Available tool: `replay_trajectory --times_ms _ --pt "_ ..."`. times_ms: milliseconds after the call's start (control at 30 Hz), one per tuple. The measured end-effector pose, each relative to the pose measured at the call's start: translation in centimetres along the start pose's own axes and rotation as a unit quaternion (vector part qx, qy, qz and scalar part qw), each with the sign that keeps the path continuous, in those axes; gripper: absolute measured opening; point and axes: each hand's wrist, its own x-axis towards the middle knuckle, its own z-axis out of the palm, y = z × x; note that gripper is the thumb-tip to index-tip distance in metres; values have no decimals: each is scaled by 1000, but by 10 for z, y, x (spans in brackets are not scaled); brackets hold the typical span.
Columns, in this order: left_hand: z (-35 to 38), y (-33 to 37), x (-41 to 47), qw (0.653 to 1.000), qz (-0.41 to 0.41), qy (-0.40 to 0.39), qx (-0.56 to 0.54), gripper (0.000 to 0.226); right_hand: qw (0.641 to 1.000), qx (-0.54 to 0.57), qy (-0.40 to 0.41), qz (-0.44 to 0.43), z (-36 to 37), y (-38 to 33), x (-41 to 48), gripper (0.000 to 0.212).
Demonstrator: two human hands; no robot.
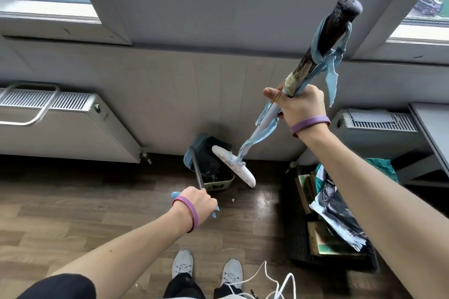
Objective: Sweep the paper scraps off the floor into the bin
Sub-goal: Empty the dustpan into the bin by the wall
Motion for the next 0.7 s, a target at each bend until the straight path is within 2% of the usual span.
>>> replay_trajectory --times_ms 100,200,700 --pt "4 4 -1 999 21 -19 26 25 1000 1 -2 10 1 3 1 31" --pt "3 0 1 1000 2 -10 15 24 1000 -3 -7 9 0 5 2 37" --pt "15 1 -7 998 35 -33 44 27 1000 -6 -14 9 -2 5 1 27"
